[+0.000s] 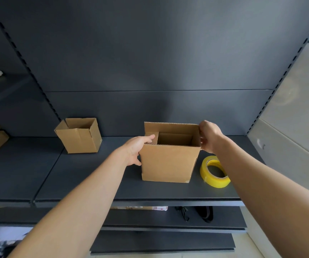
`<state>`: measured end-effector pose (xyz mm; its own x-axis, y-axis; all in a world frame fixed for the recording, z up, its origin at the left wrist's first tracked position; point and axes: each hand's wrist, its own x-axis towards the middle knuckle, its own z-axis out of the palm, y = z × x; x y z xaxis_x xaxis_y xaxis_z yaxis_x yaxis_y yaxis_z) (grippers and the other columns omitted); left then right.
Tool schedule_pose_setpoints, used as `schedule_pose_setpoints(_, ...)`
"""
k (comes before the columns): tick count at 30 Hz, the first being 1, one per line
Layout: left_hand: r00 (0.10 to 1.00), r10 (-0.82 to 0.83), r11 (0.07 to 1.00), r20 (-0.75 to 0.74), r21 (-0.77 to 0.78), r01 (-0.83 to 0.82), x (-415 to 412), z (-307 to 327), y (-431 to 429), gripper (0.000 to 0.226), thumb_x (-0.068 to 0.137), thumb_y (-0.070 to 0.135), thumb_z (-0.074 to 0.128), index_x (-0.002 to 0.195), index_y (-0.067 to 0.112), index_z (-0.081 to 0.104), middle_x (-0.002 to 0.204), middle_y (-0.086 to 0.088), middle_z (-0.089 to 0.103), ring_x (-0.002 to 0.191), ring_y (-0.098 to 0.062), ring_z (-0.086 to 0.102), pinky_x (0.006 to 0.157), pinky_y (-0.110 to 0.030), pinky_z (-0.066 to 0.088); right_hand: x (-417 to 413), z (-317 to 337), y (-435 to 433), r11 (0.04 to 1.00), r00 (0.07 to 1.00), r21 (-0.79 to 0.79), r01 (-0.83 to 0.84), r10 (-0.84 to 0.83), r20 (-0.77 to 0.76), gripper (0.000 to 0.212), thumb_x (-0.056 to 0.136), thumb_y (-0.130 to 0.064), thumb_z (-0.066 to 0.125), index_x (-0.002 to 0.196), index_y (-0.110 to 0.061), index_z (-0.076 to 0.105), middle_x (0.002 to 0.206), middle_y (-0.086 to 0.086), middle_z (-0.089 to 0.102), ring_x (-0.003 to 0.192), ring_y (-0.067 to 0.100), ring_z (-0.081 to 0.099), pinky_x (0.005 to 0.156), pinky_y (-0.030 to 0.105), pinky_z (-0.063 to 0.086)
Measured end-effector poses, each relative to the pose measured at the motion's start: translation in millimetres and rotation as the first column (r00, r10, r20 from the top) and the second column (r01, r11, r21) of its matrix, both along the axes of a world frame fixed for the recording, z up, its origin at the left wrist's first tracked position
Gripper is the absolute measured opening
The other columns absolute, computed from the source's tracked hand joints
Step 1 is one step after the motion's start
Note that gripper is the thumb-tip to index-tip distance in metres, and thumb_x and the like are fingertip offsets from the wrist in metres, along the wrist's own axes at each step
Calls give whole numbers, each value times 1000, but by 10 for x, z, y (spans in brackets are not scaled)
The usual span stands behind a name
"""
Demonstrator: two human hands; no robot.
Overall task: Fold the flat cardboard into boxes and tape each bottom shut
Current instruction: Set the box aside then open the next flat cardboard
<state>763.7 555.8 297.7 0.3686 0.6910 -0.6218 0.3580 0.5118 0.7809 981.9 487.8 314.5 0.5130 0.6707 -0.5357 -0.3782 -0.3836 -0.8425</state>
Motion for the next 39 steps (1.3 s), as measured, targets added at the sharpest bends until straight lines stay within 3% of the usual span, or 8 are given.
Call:
schedule_pose_setpoints(3, 999, -13, 1000, 29, 6, 13, 29, -57, 17, 40, 94, 27, 53, 133, 35, 50, 128, -3, 48, 122, -29, 42, 109, -60, 27, 142, -125, -130, 984, 970, 156, -90, 121, -209, 27, 96, -12, 36, 113, -6, 57, 107, 11, 62, 99, 28, 58, 73, 39, 54)
schedule_pose_setpoints(8, 999, -25, 999, 36, 24, 24, 29, -74, 46, 52, 97, 13, 42, 138, 44, 42, 120, -4, 49, 113, -29, 46, 108, -64, 25, 241, -261, -200, 931, 923, 258, -260, 318, -217, 41, 100, -10, 31, 138, -11, 47, 133, 13, 55, 120, 32, 51, 95, 45, 46)
schedule_pose_setpoints(15, 995, -98, 995, 26, 22, 98, 48, -73, 55, 60, 94, 18, 52, 143, 46, 32, 123, -5, 50, 117, -30, 45, 108, -63, 25, 201, -293, -134, 925, 915, 161, -344, 369, -163, 45, 98, -12, 48, 142, -17, 40, 132, 8, 52, 122, 29, 50, 97, 44, 47)
schedule_pose_setpoints(22, 992, -121, 991, 27, 53, 119, 38, -48, 12, 70, 88, 33, 65, 146, 41, 27, 153, -7, 27, 139, -34, 24, 109, -66, 20, 58, -273, -22, 939, 940, -68, -338, 340, 31, 57, 90, -4, 61, 140, -25, 43, 124, 9, 55, 107, 27, 61, 84, 37, 56)
schedule_pose_setpoints(26, 968, -210, 978, 136, 29, 208, -103, -73, 14, 108, 56, 57, 76, 148, 37, 25, 158, -3, 17, 146, -32, 10, 108, -68, 17, 21, -267, -31, 969, 967, -48, -242, 245, 68, 52, 89, 8, 56, 133, -21, 53, 116, 10, 58, 97, 27, 64, 73, 34, 57)
schedule_pose_setpoints(29, 933, -293, 954, 210, 6, 299, -208, -119, 26, 127, 36, 51, 90, 147, 37, 29, 159, -2, 13, 146, -32, 3, 108, -67, 16, 32, -257, -54, 970, 969, -33, -241, 243, 48, 51, 91, 9, 51, 133, -20, 54, 118, 11, 58, 98, 27, 63, 74, 35, 57)
schedule_pose_setpoints(34, 953, -247, 968, 177, 10, 249, -198, -138, 13, 96, 57, 29, 85, 140, 40, 40, 154, -3, 26, 143, -31, 18, 109, -66, 21, 39, -252, -78, 966, 965, 22, -258, 256, 61, 58, 94, 13, 41, 135, -26, 52, 124, 5, 55, 110, 30, 58, 88, 43, 54)
schedule_pose_setpoints(39, 985, -127, 991, 114, 55, 122, -141, -148, -33, 77, 62, 28, 85, 130, 38, 53, 142, -3, 45, 133, -30, 36, 103, -66, 31, 33, -230, -103, 968, 969, 43, -246, 246, 21, 50, 95, 12, 33, 120, -22, 60, 116, 10, 63, 98, 28, 64, 68, 37, 56)
